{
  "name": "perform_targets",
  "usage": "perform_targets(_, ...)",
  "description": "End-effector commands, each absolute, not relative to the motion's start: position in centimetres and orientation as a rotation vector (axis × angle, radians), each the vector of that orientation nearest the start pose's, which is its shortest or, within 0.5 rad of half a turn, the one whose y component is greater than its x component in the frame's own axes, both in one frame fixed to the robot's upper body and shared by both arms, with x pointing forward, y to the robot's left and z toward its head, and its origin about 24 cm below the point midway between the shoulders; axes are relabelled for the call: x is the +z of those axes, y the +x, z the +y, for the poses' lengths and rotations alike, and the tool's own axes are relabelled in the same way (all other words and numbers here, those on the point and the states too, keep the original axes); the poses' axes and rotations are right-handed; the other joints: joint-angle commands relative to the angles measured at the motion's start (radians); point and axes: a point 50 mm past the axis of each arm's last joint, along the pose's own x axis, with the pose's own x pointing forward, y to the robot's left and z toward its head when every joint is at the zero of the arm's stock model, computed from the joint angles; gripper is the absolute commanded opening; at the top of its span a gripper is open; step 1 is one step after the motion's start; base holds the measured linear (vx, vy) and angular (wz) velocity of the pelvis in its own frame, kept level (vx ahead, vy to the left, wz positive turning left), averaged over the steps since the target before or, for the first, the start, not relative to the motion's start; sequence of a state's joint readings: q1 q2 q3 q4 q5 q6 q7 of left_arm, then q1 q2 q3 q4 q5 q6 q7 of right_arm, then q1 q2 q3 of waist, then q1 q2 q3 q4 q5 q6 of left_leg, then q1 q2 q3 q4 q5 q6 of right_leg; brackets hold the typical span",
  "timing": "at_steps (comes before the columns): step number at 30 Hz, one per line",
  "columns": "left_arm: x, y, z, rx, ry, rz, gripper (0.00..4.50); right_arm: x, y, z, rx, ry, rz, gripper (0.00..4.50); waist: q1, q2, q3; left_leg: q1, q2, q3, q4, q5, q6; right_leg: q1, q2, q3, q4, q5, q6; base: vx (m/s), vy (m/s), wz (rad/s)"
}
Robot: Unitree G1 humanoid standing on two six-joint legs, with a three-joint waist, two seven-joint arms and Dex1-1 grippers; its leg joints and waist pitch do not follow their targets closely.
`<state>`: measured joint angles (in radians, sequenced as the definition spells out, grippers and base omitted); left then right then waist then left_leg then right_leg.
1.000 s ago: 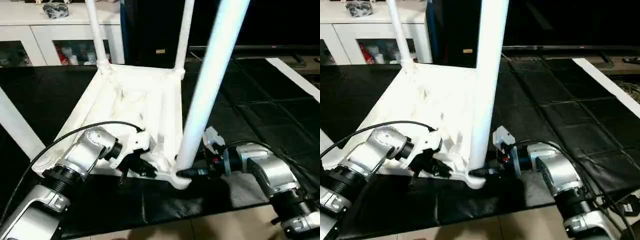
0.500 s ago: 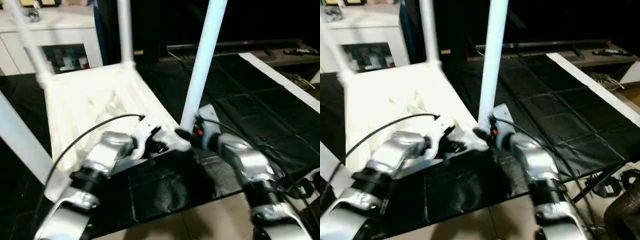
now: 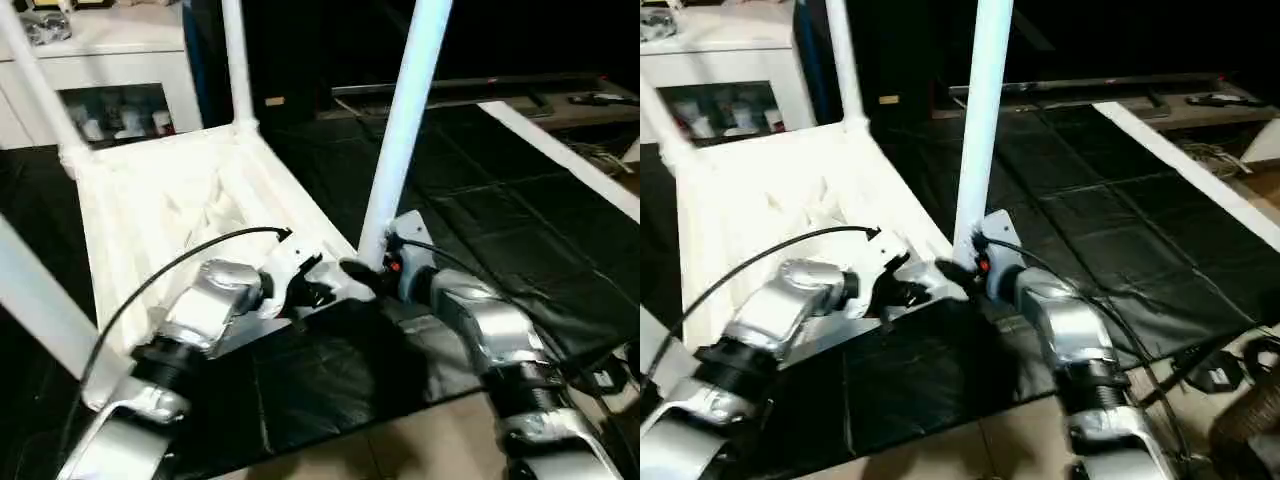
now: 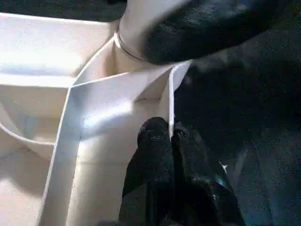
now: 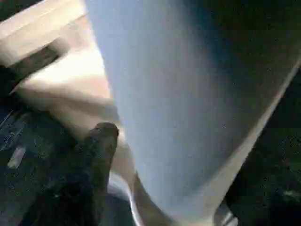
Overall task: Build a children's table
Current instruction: Rotate leg to tighten
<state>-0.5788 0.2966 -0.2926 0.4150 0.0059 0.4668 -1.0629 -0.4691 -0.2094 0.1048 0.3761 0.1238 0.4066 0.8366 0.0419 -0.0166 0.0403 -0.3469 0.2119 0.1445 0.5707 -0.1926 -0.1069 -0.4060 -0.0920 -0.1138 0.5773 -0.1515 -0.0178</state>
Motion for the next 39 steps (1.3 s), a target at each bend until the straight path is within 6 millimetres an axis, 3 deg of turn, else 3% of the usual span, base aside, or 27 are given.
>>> perform_targets(1, 5.8, 30.8, 9.0, -1.303, 0.274, 0.531, 0.0, 4.3, 30.3, -9.5, 1.075, 0.017, 0.422, 3.47, 0.007, 0.005, -0.059, -0.01, 0.013, 0.017, -0.063, -0.157, 0.071, 0.06, -0.048, 0.052, -0.06, -0.241, -0.188, 0.0, 0.0, 0.0)
perform_targets(4, 5.8, 30.8, 9.0, -1.303, 0.274, 0.531, 0.0, 4.3, 30.3, -9.5, 1.075, 0.017, 0.422, 3.47, 0.015, 0.005, -0.058, -0.008, 0.015, 0.017, -0.064, -0.15, 0.055, 0.063, -0.049, 0.051, -0.056, -0.236, -0.2, 0.0, 0.0, 0.0)
perform_targets(8, 5.9, 30.7, 9.4, -1.324, 0.291, 0.53, 0.0, 4.3, 30.1, -10.0, 1.114, -0.007, 0.422, 3.66, 0.02, 0.004, -0.057, -0.004, 0.014, 0.018, -0.066, -0.183, 0.043, 0.062, -0.05, 0.052, -0.062, -0.285, -0.184, 0.0, 0.0, 0.0)
perform_targets(9, 6.3, 29.5, 11.7, -1.516, 0.37, 0.571, 0.0, 5.4, 29.4, -12.6, 1.285, -0.064, 0.432, 3.66, 0.026, 0.002, -0.06, -0.005, 0.012, 0.016, -0.065, -0.187, 0.053, 0.066, -0.051, 0.051, -0.062, -0.292, -0.175, 0.0, 0.0, 0.0)
perform_targets(10, 6.4, 29.2, 12.4, -1.573, 0.393, 0.593, 0.0, 5.8, 29.2, -13.3, 1.333, -0.077, 0.439, 3.76, 0.027, 0.003, -0.064, -0.003, 0.015, 0.015, -0.064, -0.181, 0.065, 0.071, -0.049, 0.052, -0.057, -0.271, -0.177, 0.0, 0.0, 0.0)
perform_targets(11, 6.5, 28.9, 12.9, -1.606, 0.415, 0.613, 0.0, 6.1, 29.1, -13.8, 1.364, -0.086, 0.447, 3.92, 0.026, 0.004, -0.058, -0.009, 0.018, 0.018, -0.064, -0.166, 0.084, 0.066, -0.047, 0.055, -0.053, -0.229, -0.191, 0.0, 0.0, 0.0)
perform_targets(13, 6.5, 28.8, 13.3, -1.619, 0.452, 0.634, 0.0, 6.3, 28.7, -13.9, 1.418, -0.077, 0.48, 3.92, 0.035, 0.008, -0.059, -0.003, 0.019, 0.024, -0.059, -0.143, 0.088, 0.061, -0.046, 0.054, -0.048, -0.193, -0.215, 0.0, 0.0, 0.0)
perform_targets(15, 6.5, 28.8, 13.4, -1.622, 0.461, 0.637, 0.0, 6.4, 28.4, -14.0, 1.444, -0.094, 0.482, 3.92, 0.049, 0.006, -0.058, 0.001, 0.024, 0.029, -0.06, -0.145, 0.074, 0.059, -0.049, 0.053, -0.046, -0.208, -0.221, 0.0, 0.0, 0.0)
perform_targets(20, 6.6, 28.9, 13.4, -1.632, 0.461, 0.628, 0.0, 6.2, 28.6, -14.3, 1.435, -0.119, 0.468, 3.92, 0.057, 0.0, -0.059, 0.004, 0.025, 0.036, -0.061, -0.163, 0.038, 0.056, -0.049, 0.059, -0.043, -0.219, -0.218, 0.0, 0.0, 0.0)
perform_targets(25, 6.5, 28.8, 13.5, -1.653, 0.464, 0.624, 0.0, 6.2, 28.6, -14.4, 1.452, -0.14, 0.45, 3.92, 0.058, -0.002, -0.059, 0.0, 0.021, 0.037, -0.059, -0.169, 0.036, 0.057, -0.05, 0.061, -0.049, -0.275, -0.182, 0.0, 0.0, 0.0)
perform_targets(28, 6.4, 28.8, 13.5, -1.651, 0.466, 0.624, 0.0, 6.2, 28.6, -14.4, 1.453, -0.143, 0.448, 3.92, 0.06, -0.004, -0.06, 0.0, 0.021, 0.037, -0.058, -0.153, 0.04, 0.056, -0.049, 0.061, -0.047, -0.266, -0.181, 0.0, 0.0, 0.0)
perform_targets(29, 6.3, 28.9, 13.4, -1.647, 0.47, 0.622, 0.0, 6.2, 28.6, -14.5, 1.457, -0.144, 0.447, 3.92, 0.059, -0.011, -0.06, 0.0, 0.021, 0.038, -0.057, -0.149, 0.043, 0.056, -0.048, 0.06, -0.046, -0.263, -0.184, 0.0, 0.0, 0.0)
perform_targets(30, 6.2, 28.9, 13.3, -1.643, 0.469, 0.618, 0.0, 6.1, 28.6, -14.6, 1.458, -0.147, 0.45, 3.92, 0.06, -0.009, -0.06, 0.0, 0.022, 0.037, -0.057, -0.148, 0.043, 0.056, -0.048, 0.06, -0.045, -0.263, -0.185, 0.0, 0.0, 0.0)
perform_targets(32, 6.3, 29.0, 13.1, -1.633, 0.459, 0.605, 0.0, 6.1, 28.5, -14.8, 1.464, -0.154, 0.468, 3.92, 0.06, -0.015, -0.06, 0.0, 0.022, 0.038, -0.056, -0.142, 0.048, 0.056, -0.047, 0.061, -0.045, -0.261, -0.183, 0.0, 0.0, 0.0)
perform_targets(34, 6.4, 29.1, 12.9, -1.617, 0.443, 0.586, 0.0, 6.2, 28.4, -15.1, 1.473, -0.168, 0.485, 3.92, 0.064, -0.009, -0.059, 0.002, 0.022, 0.039, -0.055, -0.143, 0.049, 0.054, -0.048, 0.062, -0.046, -0.269, -0.18, 0.0, 0.0, 0.0)
perform_targets(37, 6.4, 29.1, 12.6, -1.609, 0.43, 0.572, 0.0, 6.6, 28.4, -15.4, 1.477, -0.172, 0.493, 3.92, 0.063, -0.012, -0.06, 0.001, 0.022, 0.039, -0.054, -0.145, 0.049, 0.056, -0.047, 0.062, -0.046, -0.268, -0.178, 0.0, 0.0, 0.0)
perform_targets(38, 6.5, 29.1, 12.3, -1.607, 0.416, 0.561, 0.0, 6.8, 28.4, -15.7, 1.48, -0.178, 0.499, 3.92, 0.061, -0.003, -0.06, 0.002, 0.021, 0.039, -0.053, -0.154, 0.047, 0.055, -0.045, 0.062, -0.048, -0.266, -0.179, 0.0, 0.0, 0.0)
perform_targets(39, 6.5, 29.0, 12.2, -1.609, 0.402, 0.557, 0.0, 7.1, 28.5, -15.8, 1.481, -0.183, 0.502, 3.92, 0.062, -0.001, -0.06, 0.002, 0.021, 0.039, -0.052, -0.159, 0.046, 0.055, -0.045, 0.062, -0.047, -0.264, -0.183, 0.0, 0.0, 0.0)
